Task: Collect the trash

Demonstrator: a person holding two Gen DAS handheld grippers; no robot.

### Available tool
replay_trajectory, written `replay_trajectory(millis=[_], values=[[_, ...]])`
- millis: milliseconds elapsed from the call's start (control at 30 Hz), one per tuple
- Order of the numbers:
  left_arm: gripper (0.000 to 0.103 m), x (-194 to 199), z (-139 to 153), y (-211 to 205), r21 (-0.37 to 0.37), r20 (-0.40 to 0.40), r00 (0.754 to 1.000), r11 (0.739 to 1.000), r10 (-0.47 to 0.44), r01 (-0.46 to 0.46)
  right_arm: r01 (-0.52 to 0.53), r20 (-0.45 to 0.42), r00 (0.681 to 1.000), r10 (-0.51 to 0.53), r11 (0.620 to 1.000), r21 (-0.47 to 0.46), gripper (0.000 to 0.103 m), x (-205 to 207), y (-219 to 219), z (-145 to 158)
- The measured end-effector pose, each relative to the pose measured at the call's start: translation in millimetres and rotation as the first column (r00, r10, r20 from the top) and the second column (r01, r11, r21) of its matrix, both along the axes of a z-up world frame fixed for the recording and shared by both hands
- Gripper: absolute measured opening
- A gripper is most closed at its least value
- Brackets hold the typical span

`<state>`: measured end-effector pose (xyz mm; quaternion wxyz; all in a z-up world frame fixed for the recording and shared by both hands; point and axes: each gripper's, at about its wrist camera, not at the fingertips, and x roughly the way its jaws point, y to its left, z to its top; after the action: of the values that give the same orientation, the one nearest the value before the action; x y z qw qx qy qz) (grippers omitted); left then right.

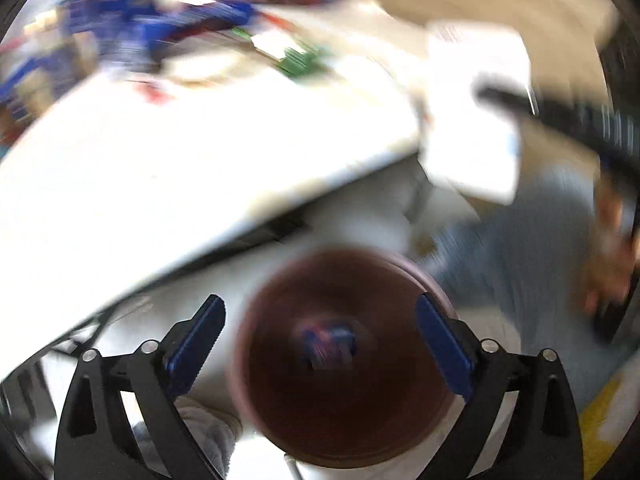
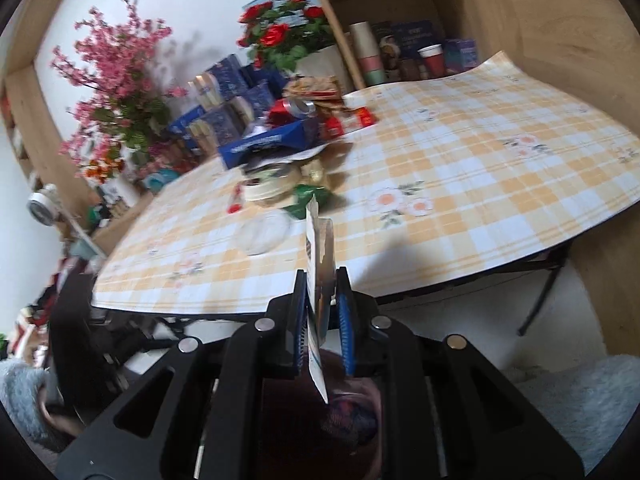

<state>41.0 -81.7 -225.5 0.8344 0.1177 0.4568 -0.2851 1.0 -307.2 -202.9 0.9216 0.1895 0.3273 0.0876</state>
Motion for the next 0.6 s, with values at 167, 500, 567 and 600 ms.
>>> replay_trajectory(millis=[167, 500, 567, 600], values=[[0.097, -6.5, 47.5, 72.1, -0.142, 0.128, 0.954, 0.957, 0.272, -0.254, -0.129, -0.005, 0.992, 0.128, 0.991, -0.033, 0.018, 2.9, 30.7, 0.1], [0.097, -18.0, 50.1, 145.1, -0.199, 0.213, 0.816, 0.842, 0.537, -0.502, -0.409, -0.203, 0.904, 0.375, 0.899, -0.159, 0.018, 14.1, 106.6, -39.5], [0.097, -14.6, 44.9, 149.3, -0.206, 0.196, 0.797, 0.819, 0.571, -0.536, -0.424, -0.268, 0.89, 0.37, 0.886, -0.186, 0.018, 19.1, 114.7, -52.3], [0.097, -16.4, 43.9, 152.8, -0.21, 0.189, 0.794, 0.814, 0.578, -0.542, -0.431, -0.311, 0.88, 0.36, 0.88, -0.202, 0.018, 22.5, 118.9, -60.6]])
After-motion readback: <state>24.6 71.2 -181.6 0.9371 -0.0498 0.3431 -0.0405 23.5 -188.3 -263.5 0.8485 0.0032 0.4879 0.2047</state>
